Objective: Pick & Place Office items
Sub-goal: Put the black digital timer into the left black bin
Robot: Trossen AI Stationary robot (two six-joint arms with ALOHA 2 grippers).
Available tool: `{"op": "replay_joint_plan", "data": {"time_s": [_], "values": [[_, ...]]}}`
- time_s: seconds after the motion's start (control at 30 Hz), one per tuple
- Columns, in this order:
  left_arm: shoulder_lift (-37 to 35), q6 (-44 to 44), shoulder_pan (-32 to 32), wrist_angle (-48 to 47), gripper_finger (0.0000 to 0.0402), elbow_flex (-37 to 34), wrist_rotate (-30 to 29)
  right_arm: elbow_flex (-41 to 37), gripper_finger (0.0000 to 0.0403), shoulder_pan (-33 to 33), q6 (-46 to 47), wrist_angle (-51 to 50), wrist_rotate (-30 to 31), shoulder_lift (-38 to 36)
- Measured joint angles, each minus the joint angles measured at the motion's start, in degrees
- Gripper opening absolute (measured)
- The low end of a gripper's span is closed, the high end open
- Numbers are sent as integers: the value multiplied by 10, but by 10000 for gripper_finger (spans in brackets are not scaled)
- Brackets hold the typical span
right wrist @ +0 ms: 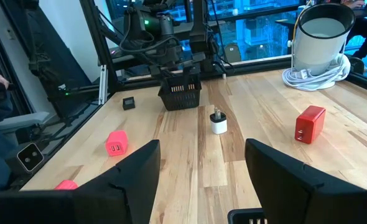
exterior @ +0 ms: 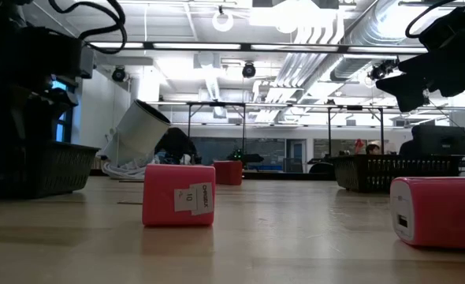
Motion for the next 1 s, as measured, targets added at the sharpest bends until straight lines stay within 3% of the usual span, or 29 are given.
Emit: {"op": "replay_joint_plan", "data": {"time_s": [0.57,1.0], "values": [[-117,55,33,-58,211,0,-18,0,223,0,0,0,0,0],[-145,60,33,-87,211,0,-18,0,223,0,0,0,0,0]]}}
